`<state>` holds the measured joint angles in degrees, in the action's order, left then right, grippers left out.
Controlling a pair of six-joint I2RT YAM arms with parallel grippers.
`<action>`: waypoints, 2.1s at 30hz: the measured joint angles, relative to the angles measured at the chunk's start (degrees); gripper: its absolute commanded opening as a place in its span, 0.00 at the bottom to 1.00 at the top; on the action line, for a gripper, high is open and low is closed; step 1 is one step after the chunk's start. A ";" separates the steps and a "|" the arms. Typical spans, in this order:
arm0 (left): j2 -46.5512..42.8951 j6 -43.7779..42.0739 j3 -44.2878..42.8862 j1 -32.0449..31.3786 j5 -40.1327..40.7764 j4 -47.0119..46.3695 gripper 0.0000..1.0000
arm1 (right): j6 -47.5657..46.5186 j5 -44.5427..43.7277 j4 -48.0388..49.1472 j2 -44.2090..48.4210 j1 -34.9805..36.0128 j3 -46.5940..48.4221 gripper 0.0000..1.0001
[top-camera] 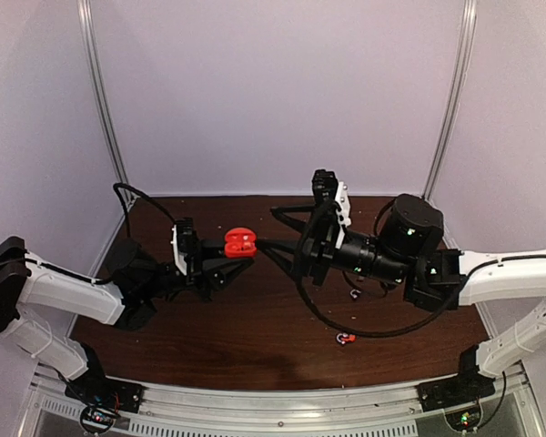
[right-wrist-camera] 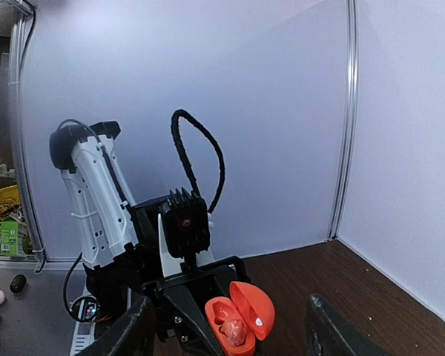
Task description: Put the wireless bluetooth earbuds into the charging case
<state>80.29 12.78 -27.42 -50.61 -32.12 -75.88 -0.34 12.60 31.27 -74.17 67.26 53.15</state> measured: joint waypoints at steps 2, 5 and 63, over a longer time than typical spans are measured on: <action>-0.26 -0.13 0.04 0.07 0.02 0.66 0.00 | -0.09 -1.11 -4.11 1.46 0.00 0.90 0.71; -0.66 -0.20 0.59 0.33 0.13 0.92 0.00 | 1.20 -3.72 -11.23 4.15 -0.13 1.03 0.71; -0.76 0.66 1.92 1.92 3.45 3.96 0.00 | 26.56 -7.67 -47.43 -12.57 -12.09 -13.40 0.15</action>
<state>79.53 13.43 -25.50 -48.69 -28.67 -71.92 26.22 4.93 -16.16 -86.74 55.18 39.75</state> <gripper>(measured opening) 0.218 0.163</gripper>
